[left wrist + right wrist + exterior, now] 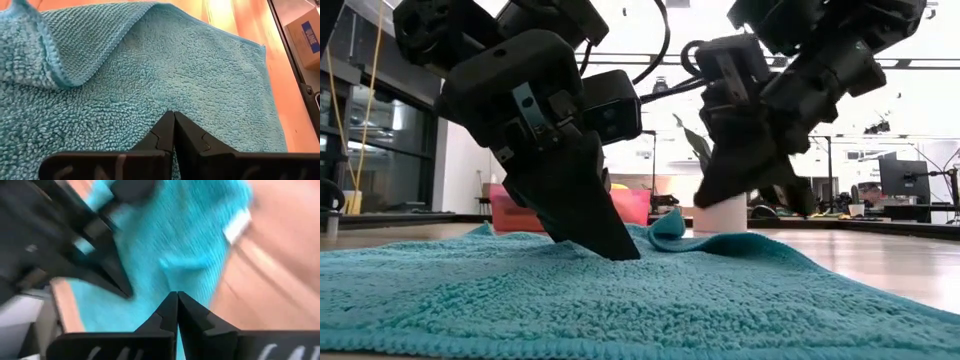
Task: Fold microfiber towels
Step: Fold the blue microfiber towel
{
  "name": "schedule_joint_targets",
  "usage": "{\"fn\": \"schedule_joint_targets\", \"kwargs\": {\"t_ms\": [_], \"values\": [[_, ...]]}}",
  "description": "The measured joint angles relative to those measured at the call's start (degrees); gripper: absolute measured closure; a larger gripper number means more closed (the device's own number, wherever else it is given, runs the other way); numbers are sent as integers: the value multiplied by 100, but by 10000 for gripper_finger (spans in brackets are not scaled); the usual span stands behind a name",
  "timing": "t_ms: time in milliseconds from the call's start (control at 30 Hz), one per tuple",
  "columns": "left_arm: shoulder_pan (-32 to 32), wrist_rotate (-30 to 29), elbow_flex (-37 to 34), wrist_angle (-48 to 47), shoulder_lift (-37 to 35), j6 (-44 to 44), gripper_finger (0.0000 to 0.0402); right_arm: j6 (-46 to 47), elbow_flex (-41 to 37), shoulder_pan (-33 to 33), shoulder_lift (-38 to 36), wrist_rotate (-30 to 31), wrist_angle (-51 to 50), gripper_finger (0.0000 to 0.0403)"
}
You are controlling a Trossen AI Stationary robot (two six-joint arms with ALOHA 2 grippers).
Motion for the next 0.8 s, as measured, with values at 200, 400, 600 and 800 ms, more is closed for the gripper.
{"fn": "schedule_joint_targets", "kwargs": {"t_ms": [200,400,600,800], "values": [[2,-431,0,75,7,79,402,588,1,288,375,371,-177,403],[3,-524,0,82,7,149,402,914,3,256,628,1117,363,403],[2,-380,0,81,7,149,402,857,12,18,550,1072,754,403],[-4,-338,2,79,4,136,401,676,177,-79,550,896,284,403]]}}
